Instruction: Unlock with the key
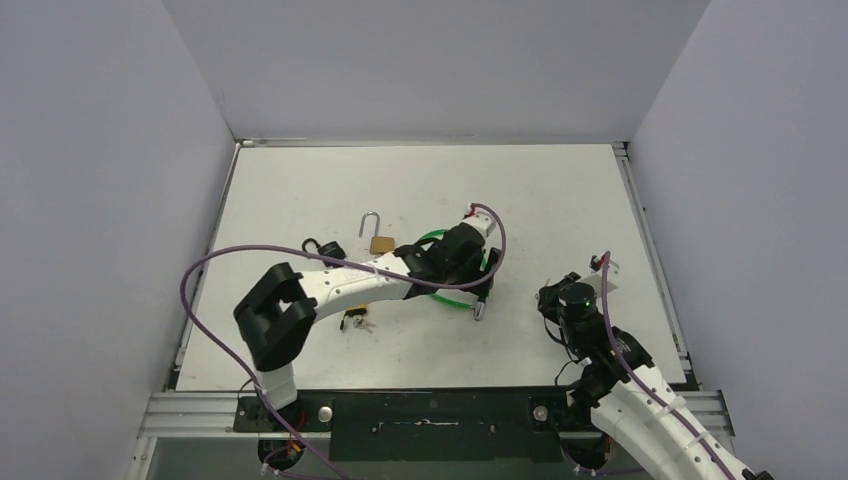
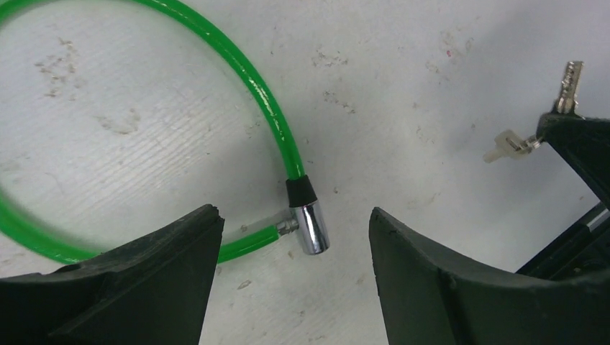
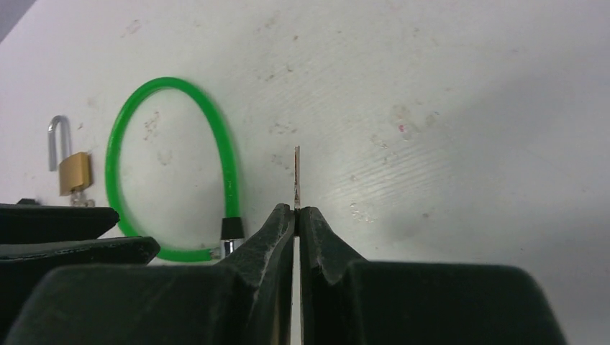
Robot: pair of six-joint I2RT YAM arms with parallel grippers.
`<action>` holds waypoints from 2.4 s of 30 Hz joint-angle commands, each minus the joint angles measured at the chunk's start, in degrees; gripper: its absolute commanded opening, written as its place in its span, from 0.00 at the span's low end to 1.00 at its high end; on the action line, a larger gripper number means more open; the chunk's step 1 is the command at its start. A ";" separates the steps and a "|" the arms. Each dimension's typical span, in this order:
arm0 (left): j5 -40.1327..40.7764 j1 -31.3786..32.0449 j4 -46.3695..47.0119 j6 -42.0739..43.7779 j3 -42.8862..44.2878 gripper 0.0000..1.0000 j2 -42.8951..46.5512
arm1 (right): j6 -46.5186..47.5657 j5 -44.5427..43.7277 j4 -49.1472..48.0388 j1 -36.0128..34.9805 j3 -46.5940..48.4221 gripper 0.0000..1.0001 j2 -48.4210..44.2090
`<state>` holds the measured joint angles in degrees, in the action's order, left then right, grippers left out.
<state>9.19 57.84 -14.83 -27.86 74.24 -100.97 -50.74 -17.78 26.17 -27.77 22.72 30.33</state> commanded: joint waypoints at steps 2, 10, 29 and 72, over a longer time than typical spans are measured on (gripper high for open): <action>-0.08 1.98 -1.62 -5.12 8.73 0.63 -9.30 | -4.18 -6.21 5.38 0.26 1.44 0.00 1.27; 6.16 2.98 -10.88 -7.08 18.30 0.36 -20.06 | -4.39 -5.74 4.46 0.44 0.53 0.00 1.50; 5.92 -0.20 -11.17 -8.45 20.25 0.00 -20.02 | -0.15 -0.49 -7.76 0.61 -2.24 0.00 4.10; -14.32 -12.84 18.03 -33.76 4.34 0.00 -1.62 | 12.68 31.57 -40.91 -0.80 -0.46 0.00 21.11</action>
<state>-3.57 45.06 -1.80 -60.88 78.91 -107.31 -37.98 14.48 -10.68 -28.21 19.09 49.95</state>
